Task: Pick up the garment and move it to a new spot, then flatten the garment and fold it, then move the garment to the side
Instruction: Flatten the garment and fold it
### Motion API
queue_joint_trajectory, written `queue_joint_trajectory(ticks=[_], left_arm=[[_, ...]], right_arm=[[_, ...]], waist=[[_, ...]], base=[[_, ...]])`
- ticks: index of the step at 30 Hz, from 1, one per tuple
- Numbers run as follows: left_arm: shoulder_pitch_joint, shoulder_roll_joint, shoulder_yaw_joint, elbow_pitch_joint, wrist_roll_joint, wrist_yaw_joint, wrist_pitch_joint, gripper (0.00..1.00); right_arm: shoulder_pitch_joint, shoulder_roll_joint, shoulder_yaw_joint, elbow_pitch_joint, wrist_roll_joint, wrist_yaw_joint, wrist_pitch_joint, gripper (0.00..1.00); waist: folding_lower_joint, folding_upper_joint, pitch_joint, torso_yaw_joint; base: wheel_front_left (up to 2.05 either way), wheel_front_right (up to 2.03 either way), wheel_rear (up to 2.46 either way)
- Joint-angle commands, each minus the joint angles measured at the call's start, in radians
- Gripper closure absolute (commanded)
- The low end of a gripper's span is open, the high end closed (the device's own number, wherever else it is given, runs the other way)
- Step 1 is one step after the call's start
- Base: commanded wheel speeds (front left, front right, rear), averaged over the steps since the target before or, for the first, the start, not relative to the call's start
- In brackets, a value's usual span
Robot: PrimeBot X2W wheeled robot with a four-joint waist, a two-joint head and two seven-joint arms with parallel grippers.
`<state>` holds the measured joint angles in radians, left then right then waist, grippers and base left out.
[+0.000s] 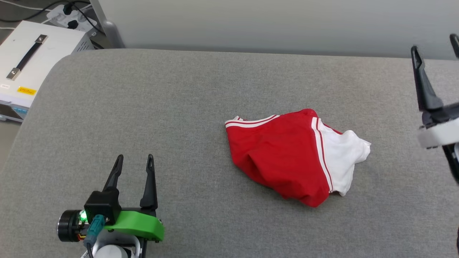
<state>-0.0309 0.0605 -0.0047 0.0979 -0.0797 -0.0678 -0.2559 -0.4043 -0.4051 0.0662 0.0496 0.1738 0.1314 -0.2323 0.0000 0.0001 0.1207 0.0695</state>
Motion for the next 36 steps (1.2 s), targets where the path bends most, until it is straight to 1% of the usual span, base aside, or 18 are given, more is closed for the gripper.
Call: queue_joint_trajectory(ticks=[1,3,5,10,12,14,18,20,23,26,29,33,36], left_arm=[[-0.021,-0.005,0.004,-0.006,0.008,-0.006,-0.006,0.00],[-0.028,-0.006,0.006,-0.010,0.009,-0.005,-0.006,0.00],[-0.036,-0.007,0.006,-0.013,0.009,-0.004,-0.006,0.00],[-0.055,-0.009,0.001,-0.020,0.007,-0.003,-0.006,0.00],[-0.063,-0.009,0.000,-0.023,0.006,-0.002,-0.006,0.00],[-0.071,-0.009,-0.002,-0.025,0.004,-0.001,-0.006,0.00],[-0.090,-0.010,-0.010,-0.030,-0.003,0.001,-0.006,0.00],[-0.100,-0.010,-0.017,-0.032,-0.009,0.003,-0.006,0.00],[-0.116,-0.010,-0.028,-0.036,-0.017,0.007,-0.006,0.00],[-0.130,-0.010,-0.037,-0.037,-0.023,0.012,-0.006,0.00],[-0.141,-0.010,-0.042,-0.036,-0.028,0.018,-0.006,0.00],[-0.148,-0.010,-0.046,-0.030,-0.031,0.023,-0.006,0.00],[-0.147,-0.010,-0.044,-0.026,-0.033,0.026,-0.006,0.00]], right_arm=[[-0.051,-0.030,0.028,0.010,0.037,-0.001,0.030,0.00],[-0.102,-0.088,0.086,0.029,0.097,-0.001,0.100,0.00],[-0.141,-0.144,0.155,0.046,0.166,-0.001,0.196,0.00],[-0.197,-0.279,0.325,0.083,0.384,-0.001,0.515,0.00],[-0.213,-0.315,0.370,0.088,0.454,-0.001,0.629,0.00],[-0.223,-0.337,0.406,0.095,0.517,-0.001,0.737,0.00],[-0.240,-0.350,0.463,0.123,0.596,-0.001,0.892,0.00],[-0.253,-0.347,0.486,0.142,0.610,-0.001,0.935,0.00],[-0.277,-0.328,0.513,0.186,0.609,-0.001,0.955,0.00],[-0.290,-0.297,0.533,0.238,0.614,-0.001,0.945,0.00],[-0.285,-0.283,0.580,0.294,0.601,-0.001,0.938,0.00],[-0.250,-0.278,0.661,0.357,0.606,-0.001,0.938,0.00],[-0.235,-0.274,0.696,0.373,0.636,-0.001,0.907,0.00]], waist=[[0.0000,-0.0001,0.020,-0.001],[0.0000,-0.0001,0.035,-0.002],[0.0000,-0.0001,0.048,-0.001],[0.0000,-0.0001,0.079,0.006],[0.0000,-0.0001,0.093,0.010],[0.0000,-0.0001,0.109,0.014],[0.0000,-0.0001,0.144,0.025],[0.0000,-0.0001,0.163,0.033],[0.0000,-0.0001,0.193,0.045],[0.0000,-0.0001,0.216,0.058],[0.0000,-0.0001,0.233,0.069],[0.0000,-0.0001,0.238,0.078],[0.0000,-0.0001,0.232,0.077]], base=[[0.00,0.00,0.00],[0.00,0.00,0.00],[0.00,0.00,0.00],[0.00,0.00,0.00],[0.00,0.00,0.00],[0.00,0.00,0.00],[0.00,0.00,0.00],[0.00,0.00,0.00],[0.00,0.00,0.00],[0.00,0.00,0.00],[0.00,0.00,0.00],[0.00,0.00,0.00],[0.00,0.00,0.00]])
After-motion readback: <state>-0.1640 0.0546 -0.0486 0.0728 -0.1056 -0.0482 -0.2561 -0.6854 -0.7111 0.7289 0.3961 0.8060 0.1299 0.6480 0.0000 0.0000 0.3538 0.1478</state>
